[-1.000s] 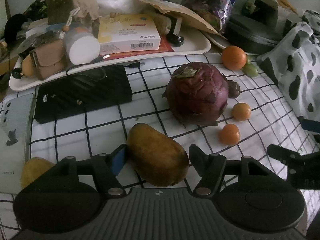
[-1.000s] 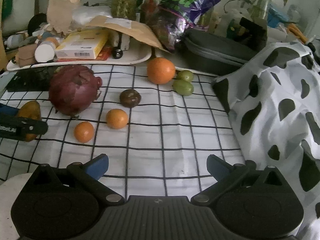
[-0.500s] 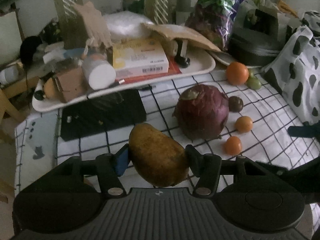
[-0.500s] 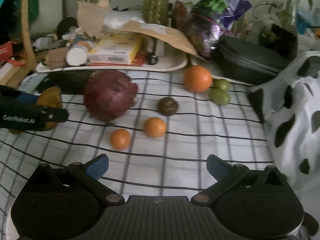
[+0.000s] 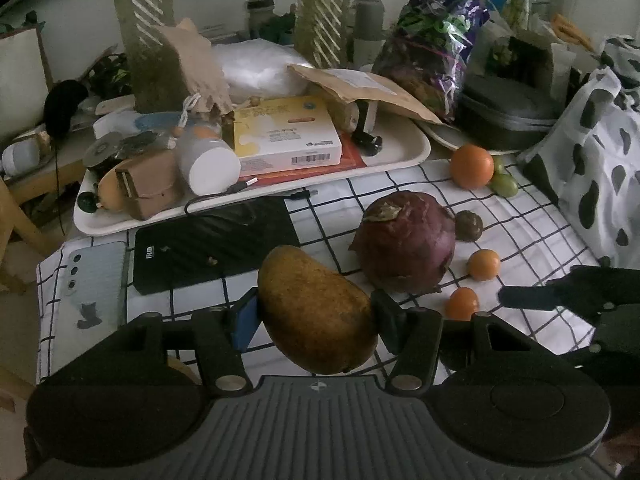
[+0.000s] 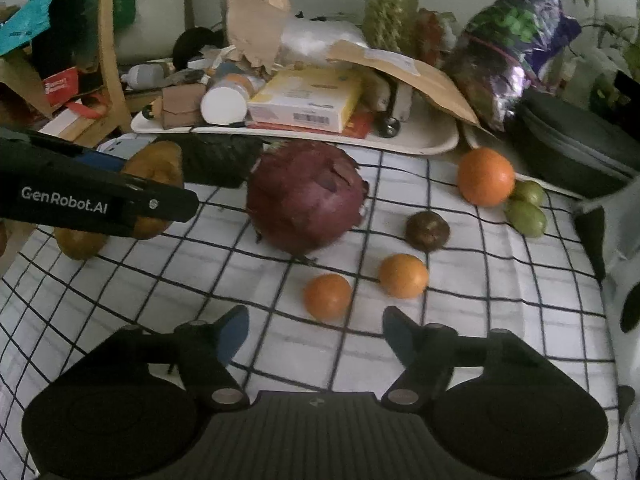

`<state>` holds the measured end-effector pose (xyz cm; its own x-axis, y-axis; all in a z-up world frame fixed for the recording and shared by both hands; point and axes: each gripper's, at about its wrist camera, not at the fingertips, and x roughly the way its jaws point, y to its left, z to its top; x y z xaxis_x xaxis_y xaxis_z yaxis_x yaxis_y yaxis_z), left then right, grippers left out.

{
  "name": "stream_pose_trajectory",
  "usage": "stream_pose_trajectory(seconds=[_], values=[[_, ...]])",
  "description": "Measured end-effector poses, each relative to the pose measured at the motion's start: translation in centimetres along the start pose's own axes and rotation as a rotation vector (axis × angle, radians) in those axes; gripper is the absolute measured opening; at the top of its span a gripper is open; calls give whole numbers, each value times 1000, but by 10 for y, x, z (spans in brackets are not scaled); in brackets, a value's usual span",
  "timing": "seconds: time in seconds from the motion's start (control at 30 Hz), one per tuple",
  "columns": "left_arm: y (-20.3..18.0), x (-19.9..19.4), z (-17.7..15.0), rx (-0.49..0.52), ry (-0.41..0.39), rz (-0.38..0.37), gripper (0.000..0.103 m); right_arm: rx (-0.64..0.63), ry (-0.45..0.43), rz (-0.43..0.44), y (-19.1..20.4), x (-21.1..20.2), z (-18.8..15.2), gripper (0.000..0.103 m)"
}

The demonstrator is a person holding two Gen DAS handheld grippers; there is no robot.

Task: Organize fruits
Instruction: 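Lift the brown fruit with the left tool while the right tool grasps a small orange fruit, then carry the brown fruit and small orange fruit over the rose-print plate with both tools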

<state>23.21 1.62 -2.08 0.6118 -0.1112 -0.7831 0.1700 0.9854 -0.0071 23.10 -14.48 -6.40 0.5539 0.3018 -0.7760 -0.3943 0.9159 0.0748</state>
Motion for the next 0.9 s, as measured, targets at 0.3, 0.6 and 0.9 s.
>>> stream_pose_trajectory(seconds=[0.3, 0.6, 0.9], values=[[3, -1, 0, 1, 3, -14, 56, 1, -29, -31, 0, 14, 4, 27], [1, -6, -3, 2, 3, -49, 56, 4, -58, -28, 0, -5, 4, 26], [-15, -28, -14, 21, -31, -92, 56, 3, -73, -13, 1, -43, -7, 26]])
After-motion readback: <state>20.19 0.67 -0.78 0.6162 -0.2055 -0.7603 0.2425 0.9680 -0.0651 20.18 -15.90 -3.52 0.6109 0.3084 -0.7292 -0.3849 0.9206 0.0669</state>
